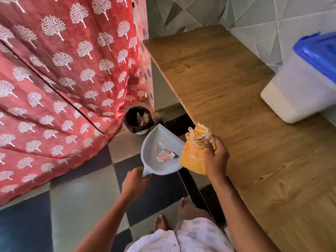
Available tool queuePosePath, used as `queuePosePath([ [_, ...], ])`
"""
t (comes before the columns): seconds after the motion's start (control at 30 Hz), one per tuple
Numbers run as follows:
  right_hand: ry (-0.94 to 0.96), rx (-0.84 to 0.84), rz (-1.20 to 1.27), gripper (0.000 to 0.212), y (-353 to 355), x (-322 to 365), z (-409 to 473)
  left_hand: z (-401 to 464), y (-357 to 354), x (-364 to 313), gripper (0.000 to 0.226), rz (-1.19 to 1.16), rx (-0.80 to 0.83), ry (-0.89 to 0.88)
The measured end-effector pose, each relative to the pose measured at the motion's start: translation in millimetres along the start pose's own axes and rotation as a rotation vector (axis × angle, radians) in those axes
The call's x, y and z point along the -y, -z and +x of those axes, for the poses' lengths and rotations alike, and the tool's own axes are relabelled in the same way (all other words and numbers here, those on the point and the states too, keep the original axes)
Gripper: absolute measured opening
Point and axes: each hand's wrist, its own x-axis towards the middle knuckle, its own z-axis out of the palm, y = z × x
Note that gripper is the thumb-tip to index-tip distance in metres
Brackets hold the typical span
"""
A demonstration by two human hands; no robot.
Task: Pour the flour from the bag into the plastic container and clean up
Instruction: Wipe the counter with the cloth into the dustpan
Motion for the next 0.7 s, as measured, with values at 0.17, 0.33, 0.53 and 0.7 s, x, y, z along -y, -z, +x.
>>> queuePosePath([
  [0.17,-0.072,0.042,0.090,0.029,-57,12,30,51,28,16,0.029,-0.067,-0.040,0.074],
  [0.33,-0.107,0.091,0.122,0.027,-134,11,83,123,56,21,0.024,-0.035,-0.074,0.112],
  [0.53,-0.165,0.121,0.102,0.021,-235,9,170,223,101,16,0.019,-0.017,-0.089,0.232],
  [0.7,-0.171,0.160,0.040,0.020,-321,-1,237,322,127,25,0.022,0.009,-0.074,0.259],
])
